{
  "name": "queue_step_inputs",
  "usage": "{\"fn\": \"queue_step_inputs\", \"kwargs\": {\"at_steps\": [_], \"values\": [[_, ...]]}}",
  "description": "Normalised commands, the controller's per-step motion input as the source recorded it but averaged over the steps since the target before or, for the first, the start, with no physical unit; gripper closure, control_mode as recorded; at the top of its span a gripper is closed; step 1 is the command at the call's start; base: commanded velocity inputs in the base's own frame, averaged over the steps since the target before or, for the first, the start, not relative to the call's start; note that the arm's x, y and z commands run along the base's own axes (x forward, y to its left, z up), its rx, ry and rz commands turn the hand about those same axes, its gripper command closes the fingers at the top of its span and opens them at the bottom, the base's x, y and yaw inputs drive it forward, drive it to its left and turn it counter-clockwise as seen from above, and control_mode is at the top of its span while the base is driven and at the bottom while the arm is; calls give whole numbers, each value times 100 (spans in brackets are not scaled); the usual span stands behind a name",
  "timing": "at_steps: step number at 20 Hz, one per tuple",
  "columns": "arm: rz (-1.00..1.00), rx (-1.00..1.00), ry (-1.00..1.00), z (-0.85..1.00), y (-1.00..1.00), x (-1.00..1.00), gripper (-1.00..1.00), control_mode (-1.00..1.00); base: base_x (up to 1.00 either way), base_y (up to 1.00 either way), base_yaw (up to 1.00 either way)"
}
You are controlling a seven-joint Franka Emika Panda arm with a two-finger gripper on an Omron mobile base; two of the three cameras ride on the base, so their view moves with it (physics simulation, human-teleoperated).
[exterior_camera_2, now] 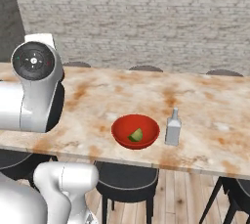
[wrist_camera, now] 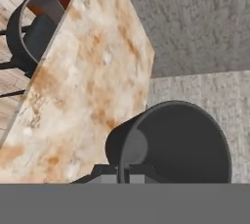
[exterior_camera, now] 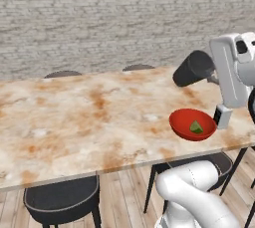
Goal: There is a bowl on the dining counter. Grab a lemon wedge from the fridge and place it in the bowl. Then get the liquor bottle and glass cup from the cabinet and place them next to the bowl.
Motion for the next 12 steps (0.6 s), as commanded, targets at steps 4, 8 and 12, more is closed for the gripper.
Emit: {"fn": "queue_step_inputs", "kwargs": {"at_steps": [4, 8, 12], "values": [[3, -3, 25, -59, 24, 3, 100, -100, 0, 0, 0], [2, -11, 16, -49, 37, 0, 100, -100, 0, 0, 0], [0, -4, 16, -43, 25, -4, 100, -100, 0, 0, 0]]}}
